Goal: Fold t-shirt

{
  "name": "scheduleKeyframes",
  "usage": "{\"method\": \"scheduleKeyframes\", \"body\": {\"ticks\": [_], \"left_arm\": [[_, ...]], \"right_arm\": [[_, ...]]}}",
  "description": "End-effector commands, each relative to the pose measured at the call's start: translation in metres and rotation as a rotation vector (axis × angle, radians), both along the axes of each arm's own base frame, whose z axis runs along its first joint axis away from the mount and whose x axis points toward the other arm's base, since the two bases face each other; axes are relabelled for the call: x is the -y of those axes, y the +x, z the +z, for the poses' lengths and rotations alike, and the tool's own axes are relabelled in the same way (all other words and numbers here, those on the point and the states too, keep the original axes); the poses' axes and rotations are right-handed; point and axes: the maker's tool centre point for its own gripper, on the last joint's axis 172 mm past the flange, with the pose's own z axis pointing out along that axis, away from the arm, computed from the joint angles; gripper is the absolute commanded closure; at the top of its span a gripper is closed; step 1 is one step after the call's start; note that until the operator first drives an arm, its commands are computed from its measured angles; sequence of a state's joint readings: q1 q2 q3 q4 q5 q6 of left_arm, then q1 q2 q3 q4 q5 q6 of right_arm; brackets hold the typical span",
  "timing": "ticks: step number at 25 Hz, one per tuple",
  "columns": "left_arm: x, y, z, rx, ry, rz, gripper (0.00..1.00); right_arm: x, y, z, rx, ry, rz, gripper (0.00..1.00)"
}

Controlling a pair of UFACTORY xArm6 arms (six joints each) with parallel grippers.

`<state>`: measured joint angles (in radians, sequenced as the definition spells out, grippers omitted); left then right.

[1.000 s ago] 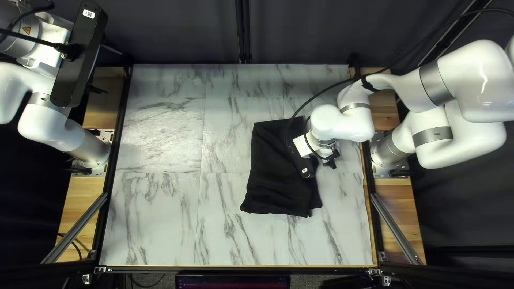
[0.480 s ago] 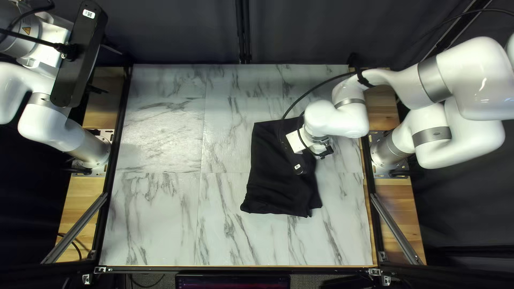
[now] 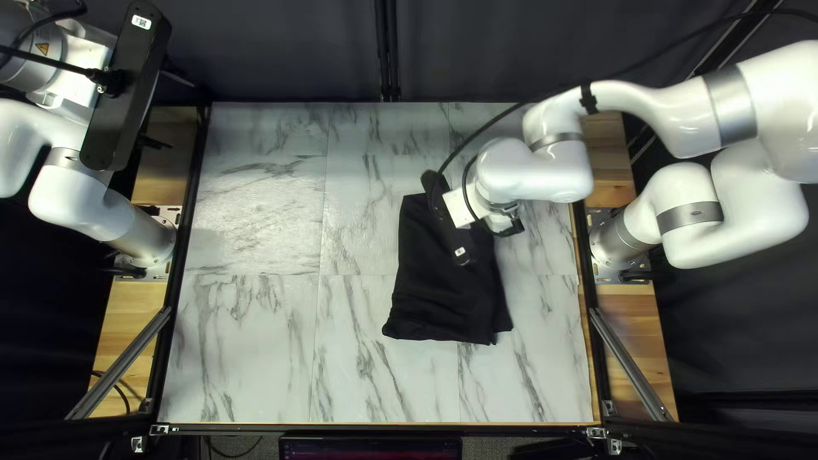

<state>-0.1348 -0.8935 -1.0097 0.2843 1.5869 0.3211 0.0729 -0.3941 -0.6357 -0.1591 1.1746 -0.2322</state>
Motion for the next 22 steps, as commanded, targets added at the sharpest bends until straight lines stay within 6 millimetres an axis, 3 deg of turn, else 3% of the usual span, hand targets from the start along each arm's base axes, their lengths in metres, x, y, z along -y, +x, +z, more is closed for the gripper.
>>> {"method": "scheduleKeyframes", "body": {"ticks": [1, 6, 8, 11, 14, 18, 19, 20, 21, 22], "left_arm": [[0.000, 0.000, 0.000, 0.000, 0.000, 0.000, 0.00], [0.000, 0.000, 0.000, 0.000, 0.000, 0.000, 0.00], [0.000, 0.000, 0.000, 0.000, 0.000, 0.000, 0.00], [0.000, 0.000, 0.000, 0.000, 0.000, 0.000, 0.00], [0.000, 0.000, 0.000, 0.000, 0.000, 0.000, 0.00], [0.000, 0.000, 0.000, 0.000, 0.000, 0.000, 0.00], [0.000, 0.000, 0.000, 0.000, 0.000, 0.000, 0.00], [0.000, 0.000, 0.000, 0.000, 0.000, 0.000, 0.00], [0.000, 0.000, 0.000, 0.000, 0.000, 0.000, 0.00], [0.000, 0.000, 0.000, 0.000, 0.000, 0.000, 0.00]], "right_arm": [[0.028, 0.003, 0.021, 0.011, -0.062, -0.023, 1.00], [0.062, -0.006, 0.022, 0.018, -0.099, -0.043, 1.00], [0.065, -0.014, 0.014, 0.024, -0.105, -0.050, 1.00], [0.063, -0.028, -0.006, 0.041, -0.126, -0.076, 1.00], [0.071, -0.037, -0.030, 0.043, -0.109, -0.075, 1.00], [0.083, -0.044, -0.047, 0.039, -0.073, -0.064, 1.00], [0.090, -0.047, -0.053, 0.035, -0.056, -0.060, 0.96], [0.095, -0.048, -0.058, 0.033, -0.044, -0.057, 0.68], [0.101, -0.050, -0.064, 0.029, -0.022, -0.051, 0.00], [0.101, -0.050, -0.067, 0.028, -0.007, -0.050, 0.00]]}}
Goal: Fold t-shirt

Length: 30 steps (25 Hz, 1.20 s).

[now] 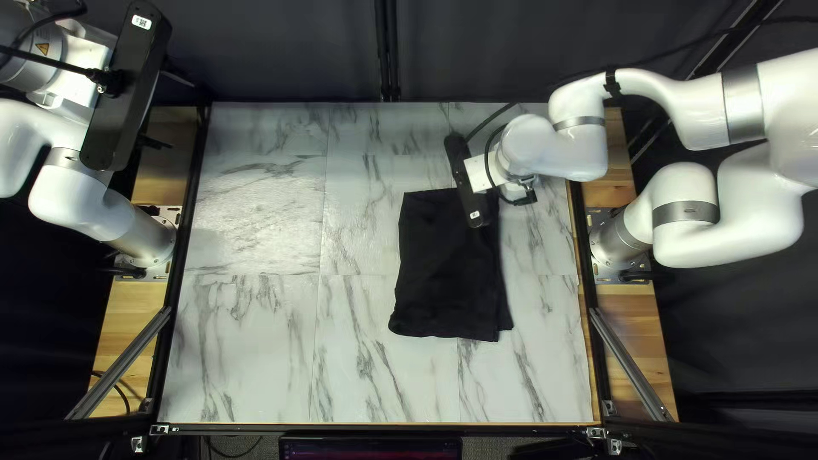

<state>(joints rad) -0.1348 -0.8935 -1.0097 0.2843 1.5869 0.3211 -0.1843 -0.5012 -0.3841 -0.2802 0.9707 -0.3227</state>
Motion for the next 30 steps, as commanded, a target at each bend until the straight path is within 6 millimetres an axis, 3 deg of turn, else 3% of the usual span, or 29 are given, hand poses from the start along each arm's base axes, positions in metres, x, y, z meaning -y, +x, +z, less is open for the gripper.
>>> {"method": "scheduleKeyframes", "body": {"ticks": [1, 6, 9, 13, 17, 19, 28, 30], "left_arm": [[0.000, 0.000, 0.000, 0.000, 0.000, 0.000, 0.00], [0.000, 0.000, 0.000, 0.000, 0.000, 0.000, 0.00], [0.000, 0.000, 0.000, 0.000, 0.000, 0.000, 0.00], [0.000, 0.000, 0.000, 0.000, 0.000, 0.000, 0.00], [0.000, 0.000, 0.000, 0.000, 0.000, 0.000, 0.00], [0.000, 0.000, 0.000, 0.000, 0.000, 0.000, 0.00], [0.000, 0.000, 0.000, 0.000, 0.000, 0.000, 0.00], [0.000, 0.000, 0.000, 0.000, 0.000, 0.000, 0.00]], "right_arm": [[0.010, -0.003, -0.018, -0.003, 0.066, 0.015, 0.00], [-0.038, 0.016, -0.002, -0.001, 0.050, 0.011, 0.00], [-0.083, 0.038, 0.007, 0.041, 0.020, 0.046, 0.00], [-0.130, 0.060, 0.009, 0.089, -0.014, 0.097, 0.00], [-0.182, 0.074, -0.002, 0.145, -0.040, 0.138, 0.00], [-0.191, 0.073, -0.005, 0.155, -0.047, 0.142, 0.00], [-0.191, 0.074, -0.008, 0.152, -0.048, 0.159, 0.00], [-0.201, 0.081, -0.011, 0.158, -0.037, 0.180, 0.00]]}}
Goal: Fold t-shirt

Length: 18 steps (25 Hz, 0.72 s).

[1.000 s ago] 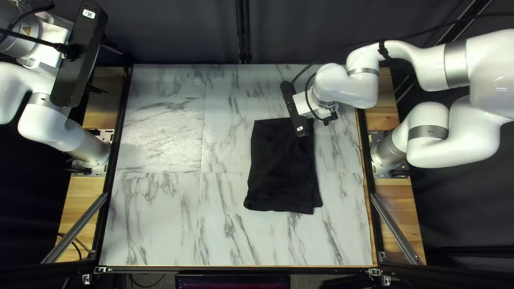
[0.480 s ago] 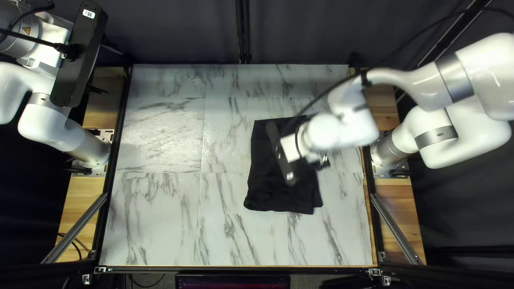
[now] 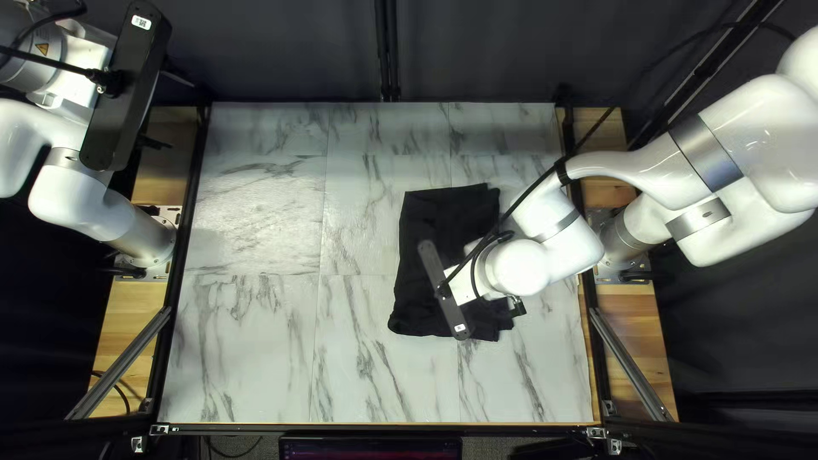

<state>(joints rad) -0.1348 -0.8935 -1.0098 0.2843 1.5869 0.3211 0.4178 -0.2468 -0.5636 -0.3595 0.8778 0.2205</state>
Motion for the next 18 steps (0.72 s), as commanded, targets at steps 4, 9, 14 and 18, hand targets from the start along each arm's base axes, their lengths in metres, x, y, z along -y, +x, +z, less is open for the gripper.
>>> {"method": "scheduleKeyframes", "body": {"ticks": [4, 9, 14, 18], "left_arm": [[0.000, 0.000, 0.000, 0.000, 0.000, 0.000, 0.00], [0.000, 0.000, 0.000, 0.000, 0.000, 0.000, 0.00], [0.000, 0.000, 0.000, 0.000, 0.000, 0.000, 0.00], [0.000, 0.000, 0.000, 0.000, 0.000, 0.000, 0.00]], "right_arm": [[-0.033, 0.008, -0.008, 0.028, 0.001, 0.018, 0.01], [-0.033, 0.001, -0.024, 0.033, -0.007, -0.003, 0.45], [-0.026, -0.002, -0.044, 0.008, 0.009, 0.002, 0.57], [-0.015, -0.015, -0.062, -0.021, 0.027, 0.001, 1.00]]}}
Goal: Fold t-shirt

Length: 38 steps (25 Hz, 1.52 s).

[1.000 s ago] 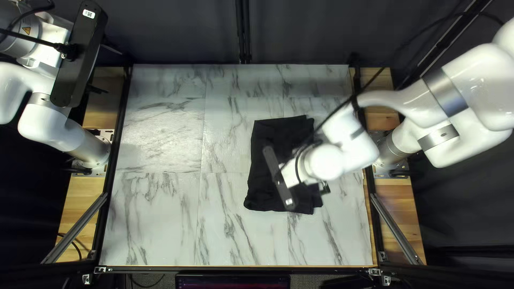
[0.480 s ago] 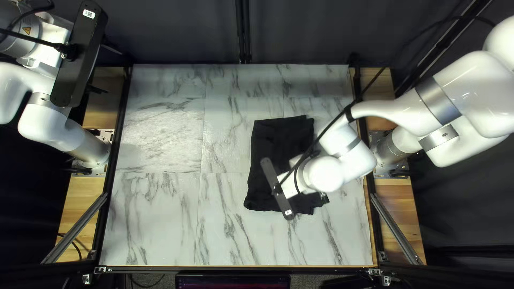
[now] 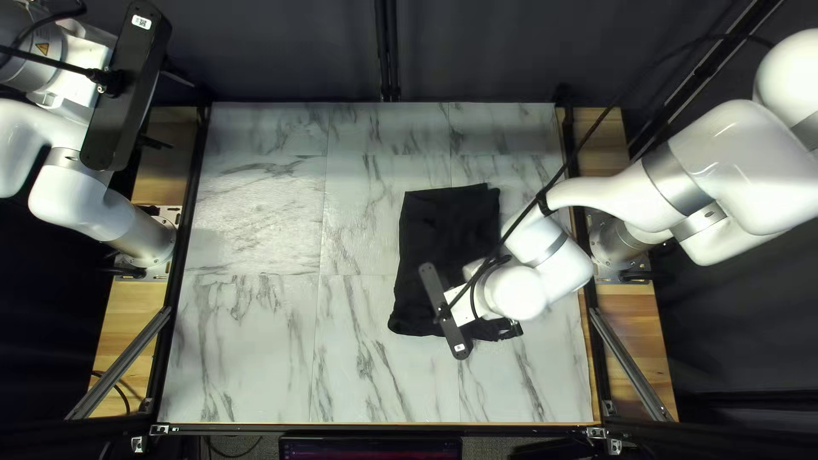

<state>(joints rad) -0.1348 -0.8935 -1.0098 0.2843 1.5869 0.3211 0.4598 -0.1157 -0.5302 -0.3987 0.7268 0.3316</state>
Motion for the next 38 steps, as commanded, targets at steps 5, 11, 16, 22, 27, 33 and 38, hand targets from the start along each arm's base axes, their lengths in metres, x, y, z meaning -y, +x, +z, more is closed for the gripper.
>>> {"method": "scheduleKeyframes", "body": {"ticks": [5, 11, 16, 22, 27, 33, 38], "left_arm": [[0.000, 0.000, 0.000, 0.000, 0.000, 0.000, 0.00], [0.000, 0.000, 0.000, 0.000, 0.000, 0.000, 0.00], [0.000, 0.000, 0.000, 0.000, 0.000, 0.000, 0.00], [0.000, 0.000, 0.000, 0.000, 0.000, 0.000, 0.00], [0.000, 0.000, 0.000, 0.000, 0.000, 0.000, 0.00], [0.000, 0.000, 0.000, 0.000, 0.000, 0.000, 0.00], [0.000, 0.000, 0.000, 0.000, 0.000, 0.000, 0.00]], "right_arm": [[0.003, -0.013, -0.005, -0.032, 0.016, -0.014, 1.00], [-0.009, -0.013, 0.021, -0.021, -0.016, -0.041, 1.00], [-0.008, -0.014, 0.028, -0.025, -0.028, -0.043, 1.00], [-0.019, -0.005, 0.038, -0.025, -0.042, -0.045, 1.00], [-0.027, 0.003, 0.048, -0.024, -0.045, -0.051, 1.00], [-0.038, 0.006, 0.061, -0.024, -0.046, -0.072, 1.00], [-0.057, 0.001, 0.064, -0.028, -0.037, -0.095, 1.00]]}}
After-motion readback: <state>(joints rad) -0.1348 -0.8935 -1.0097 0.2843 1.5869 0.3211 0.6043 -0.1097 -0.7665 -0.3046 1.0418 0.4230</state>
